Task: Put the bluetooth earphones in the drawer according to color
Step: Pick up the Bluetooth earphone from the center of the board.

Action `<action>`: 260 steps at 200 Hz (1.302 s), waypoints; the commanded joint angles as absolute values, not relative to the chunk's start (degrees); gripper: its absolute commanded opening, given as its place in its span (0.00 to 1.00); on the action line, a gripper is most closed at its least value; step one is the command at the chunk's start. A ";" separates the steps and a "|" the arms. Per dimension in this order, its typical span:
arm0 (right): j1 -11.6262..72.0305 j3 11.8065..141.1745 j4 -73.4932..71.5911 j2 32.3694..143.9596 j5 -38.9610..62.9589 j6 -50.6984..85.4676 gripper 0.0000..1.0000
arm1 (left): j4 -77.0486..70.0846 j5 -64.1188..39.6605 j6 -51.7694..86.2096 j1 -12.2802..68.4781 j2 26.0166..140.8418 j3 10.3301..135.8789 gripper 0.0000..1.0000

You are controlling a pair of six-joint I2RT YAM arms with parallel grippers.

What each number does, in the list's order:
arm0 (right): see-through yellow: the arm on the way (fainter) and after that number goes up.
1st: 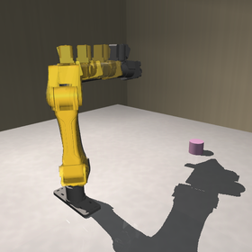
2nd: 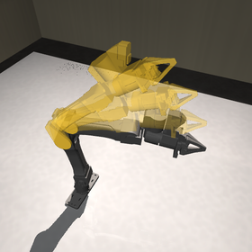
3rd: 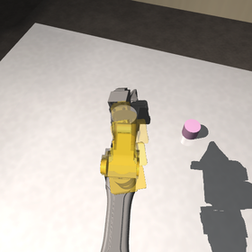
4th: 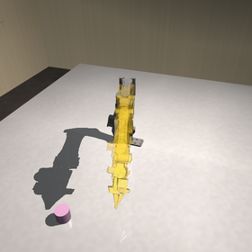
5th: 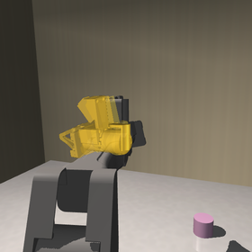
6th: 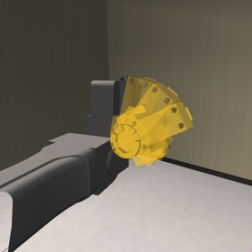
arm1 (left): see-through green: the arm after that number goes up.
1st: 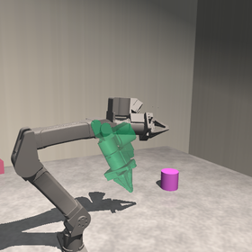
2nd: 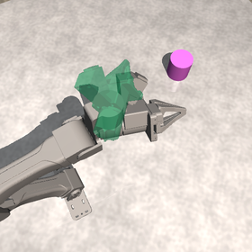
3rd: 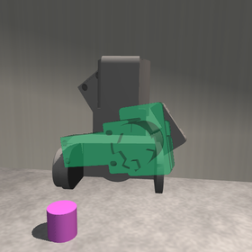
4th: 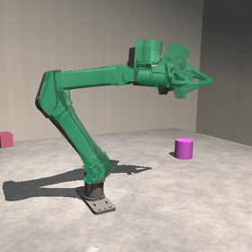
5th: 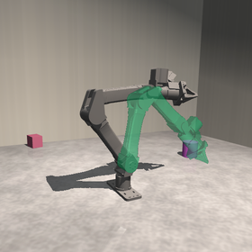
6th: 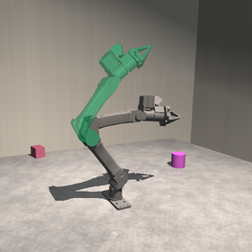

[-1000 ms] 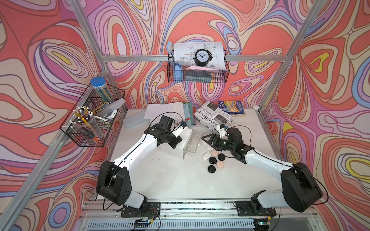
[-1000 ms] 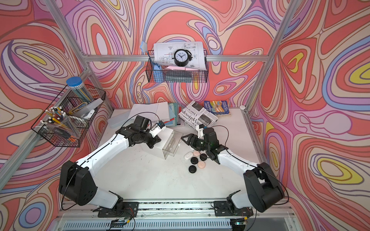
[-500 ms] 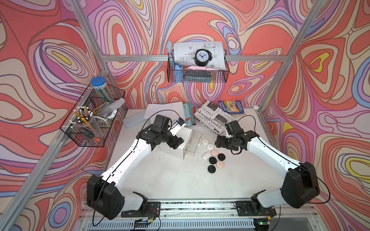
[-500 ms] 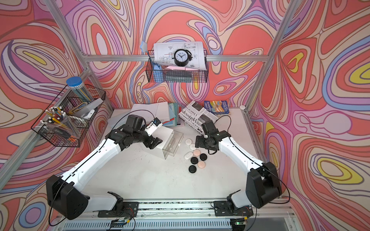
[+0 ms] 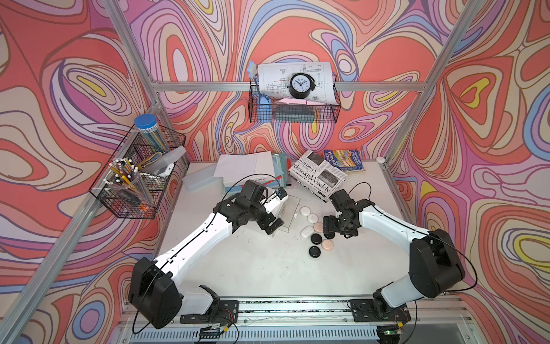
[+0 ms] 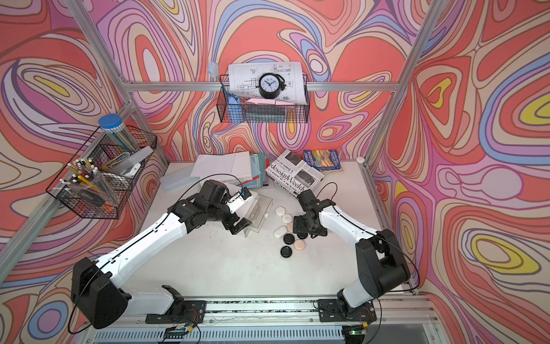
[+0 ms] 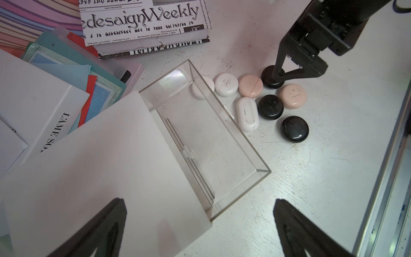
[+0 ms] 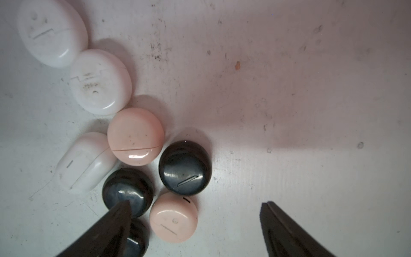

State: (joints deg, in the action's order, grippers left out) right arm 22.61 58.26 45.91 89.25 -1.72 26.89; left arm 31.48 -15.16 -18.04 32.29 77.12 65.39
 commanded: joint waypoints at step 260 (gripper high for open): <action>22.59 59.59 41.02 100.60 0.07 24.54 0.48 | 31.68 -8.61 -19.78 32.89 80.97 65.64 0.99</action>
